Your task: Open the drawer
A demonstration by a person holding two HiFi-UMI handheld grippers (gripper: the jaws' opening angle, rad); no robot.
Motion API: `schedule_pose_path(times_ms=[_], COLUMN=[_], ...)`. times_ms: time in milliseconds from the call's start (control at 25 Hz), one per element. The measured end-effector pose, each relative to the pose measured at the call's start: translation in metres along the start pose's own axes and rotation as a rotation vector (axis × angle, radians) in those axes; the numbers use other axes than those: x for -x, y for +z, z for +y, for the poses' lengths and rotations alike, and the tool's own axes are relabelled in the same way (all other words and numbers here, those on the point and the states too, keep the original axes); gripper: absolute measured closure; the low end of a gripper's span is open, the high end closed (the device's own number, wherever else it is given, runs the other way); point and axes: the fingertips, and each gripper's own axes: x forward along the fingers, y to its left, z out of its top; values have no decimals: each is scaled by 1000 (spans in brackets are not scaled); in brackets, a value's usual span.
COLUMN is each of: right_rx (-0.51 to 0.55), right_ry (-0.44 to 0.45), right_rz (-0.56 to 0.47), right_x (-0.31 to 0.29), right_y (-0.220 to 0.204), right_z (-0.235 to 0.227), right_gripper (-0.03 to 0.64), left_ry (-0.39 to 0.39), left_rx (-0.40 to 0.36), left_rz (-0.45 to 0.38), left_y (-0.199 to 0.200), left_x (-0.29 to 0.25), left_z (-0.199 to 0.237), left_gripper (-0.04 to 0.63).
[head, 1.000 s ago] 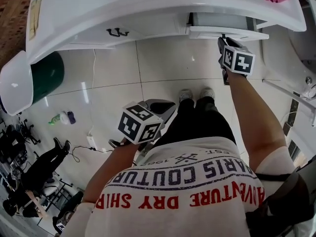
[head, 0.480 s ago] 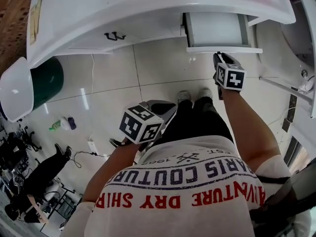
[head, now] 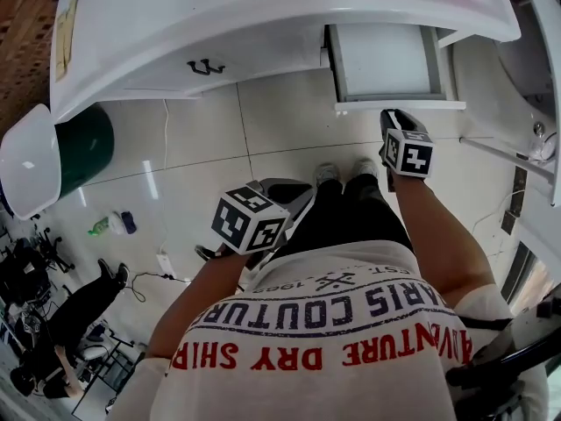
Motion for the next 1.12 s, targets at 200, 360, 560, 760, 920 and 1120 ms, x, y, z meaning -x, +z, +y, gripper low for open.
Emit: schedule_pose_path(times_ms=[200,360,560,760,920,1120], right_rx=[-3,31,100,54,59,120], right_ry=[-5,22,101,281,436,561], right_rz=[7,41,107,132,96,30], right_x=[0,0,14,69,134,229], right_y=[0,2,-7,-38,-47,-63], right_z=[-1,2,2,21,51,71], right_gripper=[488,480,489,517,604,606], left_ry=[4,-6,-13,-11,8,40], left_rx=[-3,-7,-9,13,4,-47], left_rz=[-10,-15,-45,-112,-117,-178], left_y=[5,7,15,14,-4,-23], left_x=[5,9,13,23,23,18], left_z=[2,1,8,2,-14,-73], left_gripper=[607,607,607,607,607,607])
